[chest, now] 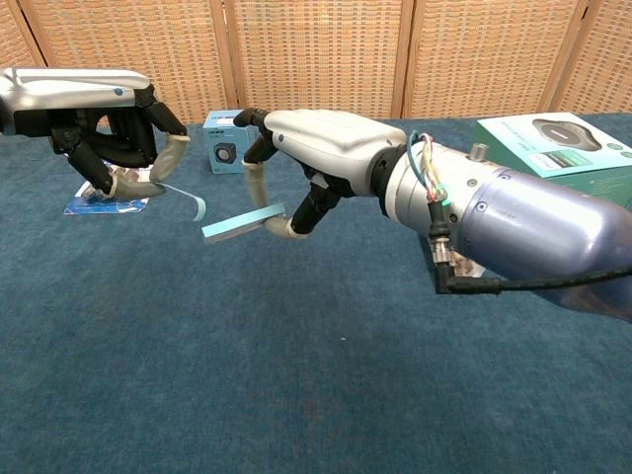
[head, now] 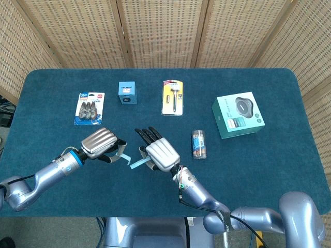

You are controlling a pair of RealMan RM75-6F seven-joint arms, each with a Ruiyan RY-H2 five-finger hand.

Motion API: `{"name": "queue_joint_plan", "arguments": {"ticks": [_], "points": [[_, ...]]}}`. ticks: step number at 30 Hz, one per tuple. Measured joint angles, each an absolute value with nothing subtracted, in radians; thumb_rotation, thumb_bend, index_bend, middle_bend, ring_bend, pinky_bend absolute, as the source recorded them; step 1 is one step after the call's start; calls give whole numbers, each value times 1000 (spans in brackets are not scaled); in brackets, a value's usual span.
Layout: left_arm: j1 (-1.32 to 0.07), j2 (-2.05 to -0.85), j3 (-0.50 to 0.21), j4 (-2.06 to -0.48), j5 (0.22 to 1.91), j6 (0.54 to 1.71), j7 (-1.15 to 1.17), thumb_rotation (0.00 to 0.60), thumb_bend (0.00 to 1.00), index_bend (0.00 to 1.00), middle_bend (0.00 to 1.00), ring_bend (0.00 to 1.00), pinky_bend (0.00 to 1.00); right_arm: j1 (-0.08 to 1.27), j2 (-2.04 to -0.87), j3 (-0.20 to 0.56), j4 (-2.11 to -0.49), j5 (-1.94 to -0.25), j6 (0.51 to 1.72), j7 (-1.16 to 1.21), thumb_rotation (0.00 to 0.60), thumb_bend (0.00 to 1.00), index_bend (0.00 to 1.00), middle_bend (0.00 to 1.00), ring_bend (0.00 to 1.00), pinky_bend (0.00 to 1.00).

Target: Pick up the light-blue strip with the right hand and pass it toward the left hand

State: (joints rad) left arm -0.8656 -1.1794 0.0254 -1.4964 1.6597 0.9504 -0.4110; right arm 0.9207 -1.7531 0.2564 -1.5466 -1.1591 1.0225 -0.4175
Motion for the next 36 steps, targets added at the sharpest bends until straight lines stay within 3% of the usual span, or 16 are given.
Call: {"name": "queue_joint_plan", "arguments": {"ticks": [11,14,16,21,23,25,27,29,32,36], "points": [[-819,-1129,54,-1432,1659,987,-472,600,708,841,976,974,1000,907,-1750,260,-1468,-1134,1027,-413,600,543,639,0,0,0],[-803,-1121,62,-1400,1658,1001,-491,600,626,822,975,974,1000,900,-1748,260,-1452,-1123,1026,-411,600,543,639,0,0,0],[-793,-1123,65,-1372,1656,1009,-490,600,503,719,970,974,1000,898,-1748,258,-1445,-1119,1026,-415,600,543,639,0,0,0],[-769,-1155,63,-1276,1625,1006,-427,600,103,253,919,970,1000,897,-1755,256,-1430,-1098,1025,-443,600,542,639,0,0,0],[-761,-1176,58,-1246,1602,996,-377,600,15,114,899,969,1000,896,-1760,255,-1425,-1083,1026,-460,600,509,621,0,0,0],[-755,-1191,53,-1234,1580,983,-335,600,0,19,865,966,1000,896,-1763,254,-1422,-1069,1024,-475,600,372,519,0,0,0],[-748,-1199,46,-1231,1555,968,-294,600,0,0,808,964,1000,895,-1763,253,-1424,-1052,1021,-489,600,136,288,0,0,0],[-742,-1198,38,-1241,1536,962,-262,600,0,0,750,963,1000,893,-1759,254,-1435,-1029,1017,-501,600,33,130,0,0,0],[-732,-1187,25,-1267,1514,962,-231,600,0,0,574,936,1000,891,-1745,256,-1468,-983,1008,-530,600,0,2,0,0,0],[-712,-1163,13,-1303,1498,983,-219,600,0,0,295,853,1000,884,-1706,257,-1541,-966,1020,-560,600,0,0,0,0,0]]}}
